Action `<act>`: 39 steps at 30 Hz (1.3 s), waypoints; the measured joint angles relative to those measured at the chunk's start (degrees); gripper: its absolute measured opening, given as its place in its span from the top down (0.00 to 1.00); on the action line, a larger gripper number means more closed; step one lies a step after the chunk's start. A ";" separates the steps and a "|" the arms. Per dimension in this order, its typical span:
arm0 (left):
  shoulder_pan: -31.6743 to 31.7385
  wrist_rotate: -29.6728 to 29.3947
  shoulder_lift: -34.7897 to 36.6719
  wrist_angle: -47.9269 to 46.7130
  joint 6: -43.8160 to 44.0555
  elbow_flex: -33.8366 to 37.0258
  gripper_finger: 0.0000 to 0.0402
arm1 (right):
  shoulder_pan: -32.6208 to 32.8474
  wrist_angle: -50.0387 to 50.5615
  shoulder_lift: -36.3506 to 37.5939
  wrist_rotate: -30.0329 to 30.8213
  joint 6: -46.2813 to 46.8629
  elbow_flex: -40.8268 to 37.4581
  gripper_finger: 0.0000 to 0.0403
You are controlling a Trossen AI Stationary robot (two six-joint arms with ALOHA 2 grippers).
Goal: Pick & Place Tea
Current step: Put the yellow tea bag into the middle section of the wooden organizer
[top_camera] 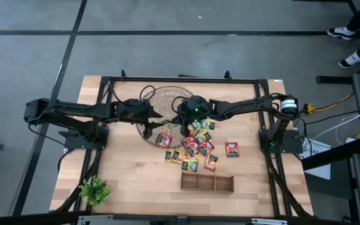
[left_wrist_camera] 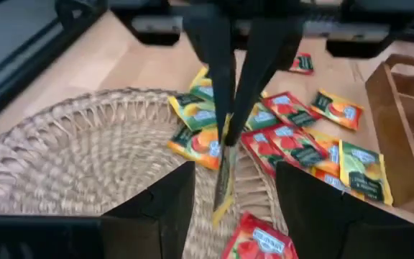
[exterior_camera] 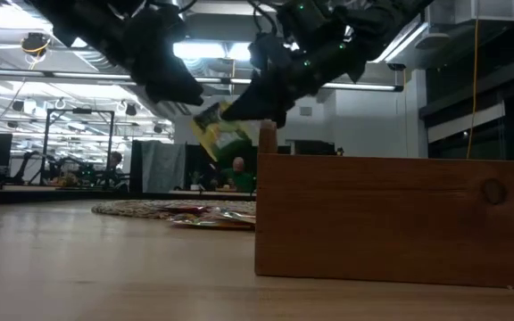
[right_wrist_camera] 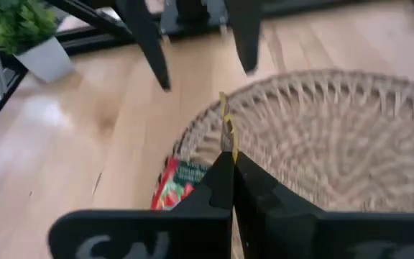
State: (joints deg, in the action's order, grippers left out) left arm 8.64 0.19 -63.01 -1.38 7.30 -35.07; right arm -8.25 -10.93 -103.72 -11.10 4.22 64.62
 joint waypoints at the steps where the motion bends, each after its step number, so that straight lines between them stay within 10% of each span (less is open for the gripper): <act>1: 0.00 0.00 -0.13 -0.18 0.06 0.00 0.52 | 0.25 -0.96 0.02 0.08 -0.22 0.00 0.99; 15: -0.01 -0.11 -0.34 -2.72 0.53 0.00 0.54 | 0.69 -4.85 0.00 -1.45 -0.43 0.00 0.99; 28: -0.02 -0.02 -0.34 -2.72 -0.41 0.00 0.98 | 0.60 -5.21 0.00 -1.46 1.58 0.00 0.97; 39: -0.81 2.27 -0.34 -10.38 -1.00 -2.80 0.99 | 0.52 0.68 3.05 -1.61 1.51 0.00 0.92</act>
State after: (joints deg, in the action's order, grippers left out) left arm 7.84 2.46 -63.35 -11.76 6.31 -37.87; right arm -7.73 -10.25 -100.67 -12.71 5.73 64.62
